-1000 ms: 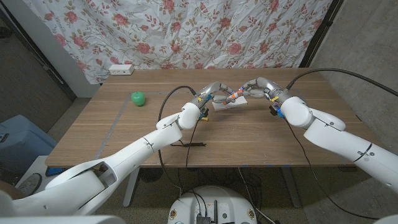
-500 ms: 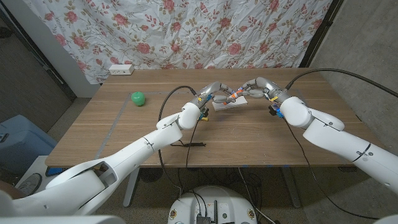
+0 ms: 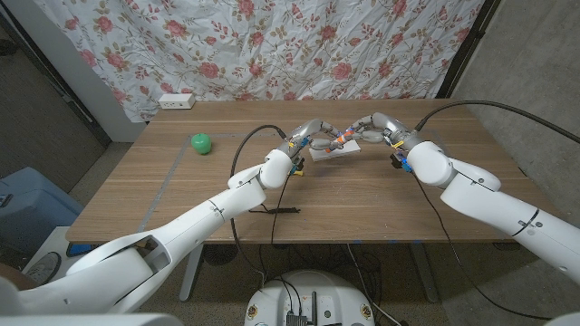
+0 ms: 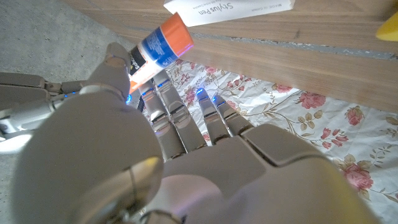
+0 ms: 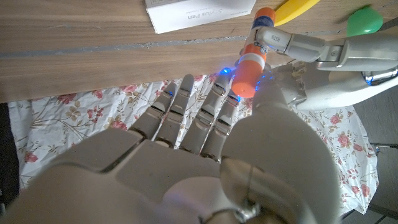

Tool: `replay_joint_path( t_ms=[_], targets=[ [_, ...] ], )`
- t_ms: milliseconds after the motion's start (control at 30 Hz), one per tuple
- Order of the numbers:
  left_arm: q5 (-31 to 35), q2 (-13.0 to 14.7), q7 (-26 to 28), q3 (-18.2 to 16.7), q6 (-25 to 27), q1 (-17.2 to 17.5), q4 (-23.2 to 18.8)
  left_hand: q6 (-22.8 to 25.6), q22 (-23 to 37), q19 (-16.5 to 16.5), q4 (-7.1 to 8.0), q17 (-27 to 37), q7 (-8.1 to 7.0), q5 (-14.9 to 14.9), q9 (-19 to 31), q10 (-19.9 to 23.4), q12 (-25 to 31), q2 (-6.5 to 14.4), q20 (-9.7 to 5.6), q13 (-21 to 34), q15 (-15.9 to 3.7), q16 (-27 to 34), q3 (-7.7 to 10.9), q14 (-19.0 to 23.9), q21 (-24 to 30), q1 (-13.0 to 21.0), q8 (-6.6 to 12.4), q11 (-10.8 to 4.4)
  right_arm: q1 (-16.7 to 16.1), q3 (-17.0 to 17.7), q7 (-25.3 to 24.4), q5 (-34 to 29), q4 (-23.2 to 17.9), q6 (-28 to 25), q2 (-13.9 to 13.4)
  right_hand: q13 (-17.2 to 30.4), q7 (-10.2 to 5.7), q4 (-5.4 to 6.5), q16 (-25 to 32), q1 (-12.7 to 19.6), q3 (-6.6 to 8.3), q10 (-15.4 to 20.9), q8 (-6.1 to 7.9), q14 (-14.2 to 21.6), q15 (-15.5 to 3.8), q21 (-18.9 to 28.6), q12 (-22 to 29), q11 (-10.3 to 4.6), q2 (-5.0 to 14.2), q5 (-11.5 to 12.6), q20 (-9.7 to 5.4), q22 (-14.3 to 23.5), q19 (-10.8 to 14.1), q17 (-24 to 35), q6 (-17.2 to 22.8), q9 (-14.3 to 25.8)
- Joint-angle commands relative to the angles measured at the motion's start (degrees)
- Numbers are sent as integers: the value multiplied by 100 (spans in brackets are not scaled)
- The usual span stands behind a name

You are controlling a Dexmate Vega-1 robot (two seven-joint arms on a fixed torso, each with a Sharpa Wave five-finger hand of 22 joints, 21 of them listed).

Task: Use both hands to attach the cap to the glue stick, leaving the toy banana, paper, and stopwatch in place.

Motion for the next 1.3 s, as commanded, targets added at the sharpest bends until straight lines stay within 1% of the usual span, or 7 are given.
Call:
replay_joint_path(
  t_ms=[33,667,900,933,1167,1300],
  targets=[
    [26,15,27,-14,-1,29,-41,378,15,45,35,11,22,40,46,11,17,386,-2,19,-823,1,-1,23,7,-22,28,-45,1,-29,15,-7,8,3,30,11,0,13,-14,22,-19,14,31,29,-874,-6,15,-6,50,-13,-7,21,7,-3,64,-2],
    [22,12,10,-15,-29,35,-37,378,15,47,36,12,29,41,47,15,18,391,1,19,-824,2,-1,25,6,-18,29,-44,11,-79,5,-34,32,10,70,11,0,13,-12,19,-33,14,24,43,-864,-6,14,-5,47,-17,-10,21,11,-4,62,-2],
    [17,22,10,-26,-20,47,-46,373,15,50,35,12,27,41,47,14,18,393,0,19,-824,2,0,26,7,-15,27,-45,4,-63,10,-45,15,22,40,4,5,21,-82,-76,-111,-204,-103,10,-833,-6,-50,1,-97,-15,55,22,16,-35,-175,-30],
    [13,21,12,-28,-30,47,-40,376,15,50,35,12,27,41,47,14,18,394,-1,19,-824,2,0,26,7,-15,28,-45,10,-63,23,-41,20,33,38,4,11,28,-94,-99,-130,-306,-173,-12,-836,-5,-68,2,-117,-2,61,23,17,-29,-299,-48],
    [8,24,4,-31,-22,51,-43,373,15,50,37,12,47,40,47,13,17,397,3,20,-822,2,-1,26,7,-15,28,-46,13,-64,21,-59,15,27,40,7,5,33,-158,-169,-197,-458,-233,-105,-816,-17,-71,0,-230,27,129,24,-24,-40,-379,-56],
    [3,28,-6,-30,-17,58,-51,370,15,50,38,12,46,40,47,15,18,397,3,20,-819,2,-2,26,6,-17,26,-45,0,-54,12,-70,0,12,29,11,5,50,-204,-233,-241,-537,-305,-152,-808,-20,-64,0,-294,61,144,24,-50,-50,-505,-64]
  ],
)
